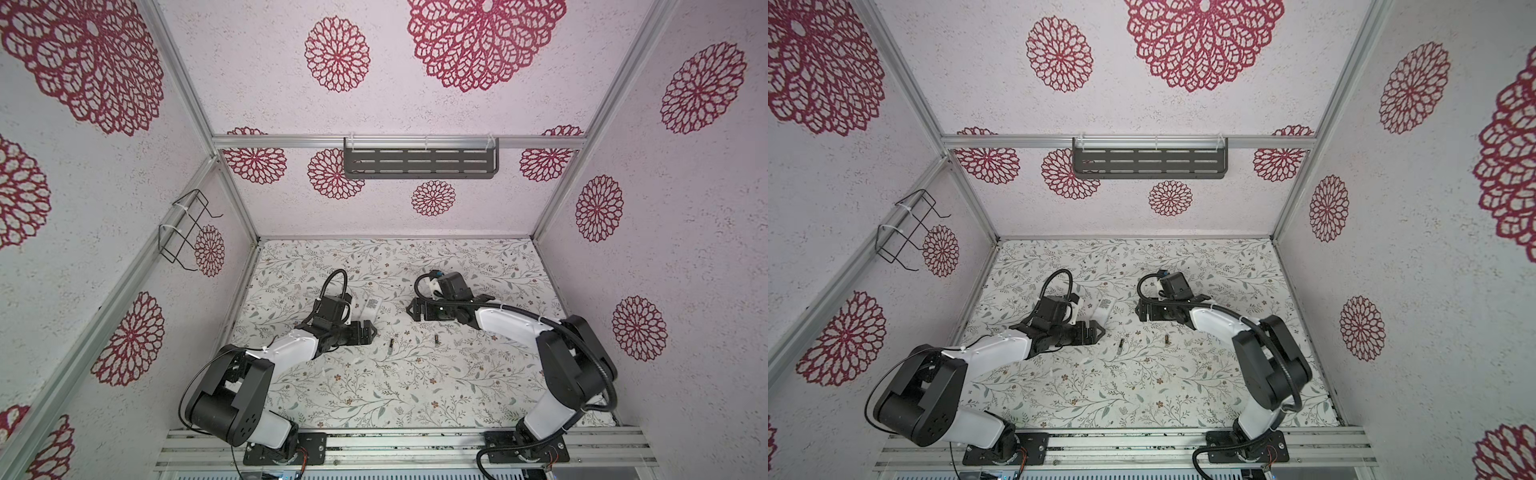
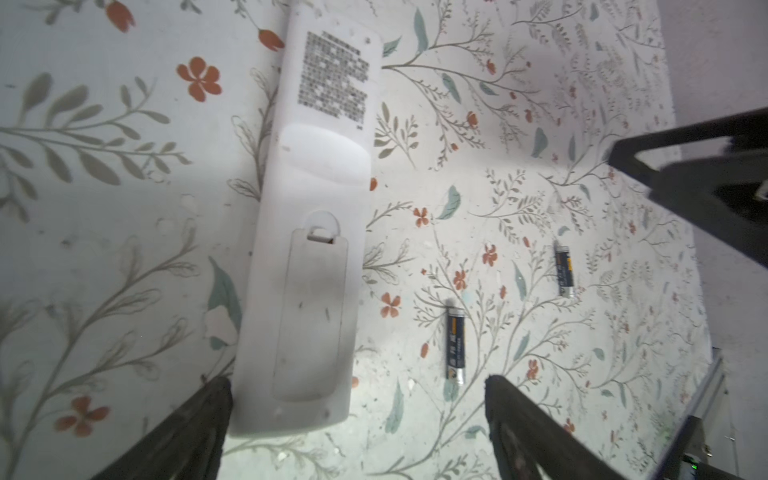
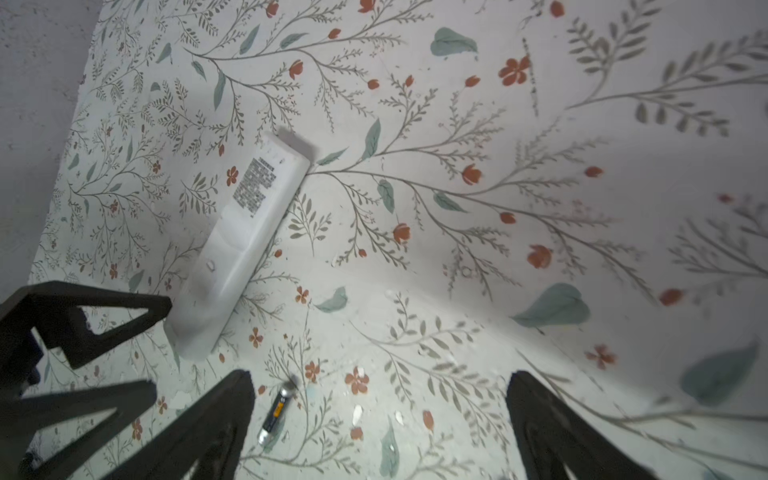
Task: Load the batteries into the remote control
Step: 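Move the left gripper toward the white remote while the right gripper approaches it, then grasp the white remote with the right gripper and lift it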
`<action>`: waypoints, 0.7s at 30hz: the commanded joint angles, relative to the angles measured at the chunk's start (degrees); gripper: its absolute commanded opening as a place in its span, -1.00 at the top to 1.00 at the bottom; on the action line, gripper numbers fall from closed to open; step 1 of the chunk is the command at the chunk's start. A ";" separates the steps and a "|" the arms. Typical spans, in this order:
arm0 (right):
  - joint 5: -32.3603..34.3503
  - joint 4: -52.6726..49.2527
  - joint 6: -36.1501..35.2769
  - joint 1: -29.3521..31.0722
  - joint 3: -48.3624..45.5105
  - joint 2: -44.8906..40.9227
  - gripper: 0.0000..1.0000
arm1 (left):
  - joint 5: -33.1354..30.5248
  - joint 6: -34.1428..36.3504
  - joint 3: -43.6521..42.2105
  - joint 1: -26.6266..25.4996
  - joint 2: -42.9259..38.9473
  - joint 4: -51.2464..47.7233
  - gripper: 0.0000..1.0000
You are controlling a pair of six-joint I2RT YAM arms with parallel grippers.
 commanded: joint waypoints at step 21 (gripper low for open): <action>7.32 -14.26 9.78 15.48 33.95 26.14 -0.98 | -24.82 -7.11 5.24 15.12 -41.51 -31.61 -0.95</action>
